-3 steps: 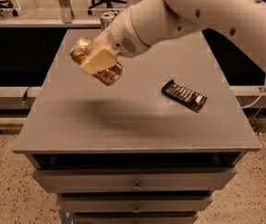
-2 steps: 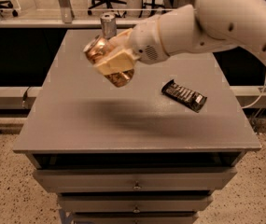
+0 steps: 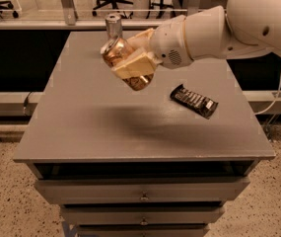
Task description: Place orange can upright
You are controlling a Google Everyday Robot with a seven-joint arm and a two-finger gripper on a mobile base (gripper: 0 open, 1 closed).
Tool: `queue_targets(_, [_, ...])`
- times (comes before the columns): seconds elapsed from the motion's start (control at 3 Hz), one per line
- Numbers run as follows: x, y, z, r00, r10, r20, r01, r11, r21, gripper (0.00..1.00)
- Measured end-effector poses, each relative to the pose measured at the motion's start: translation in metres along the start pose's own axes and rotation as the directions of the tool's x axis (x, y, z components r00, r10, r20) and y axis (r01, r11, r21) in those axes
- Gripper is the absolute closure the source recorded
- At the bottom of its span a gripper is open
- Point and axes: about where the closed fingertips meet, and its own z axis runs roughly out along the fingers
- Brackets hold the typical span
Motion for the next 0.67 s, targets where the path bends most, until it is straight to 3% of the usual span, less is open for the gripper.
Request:
queue_targets(0.33, [0.005,-0.005,-0.012,1.0,0.001,0.03,-0.002,0.9997,0.023,1.0])
queue_targets(0.67, [0.017,-0.021,-0.051,0.998,-0.023,0.064,0.016,0.9938,0.11,1.0])
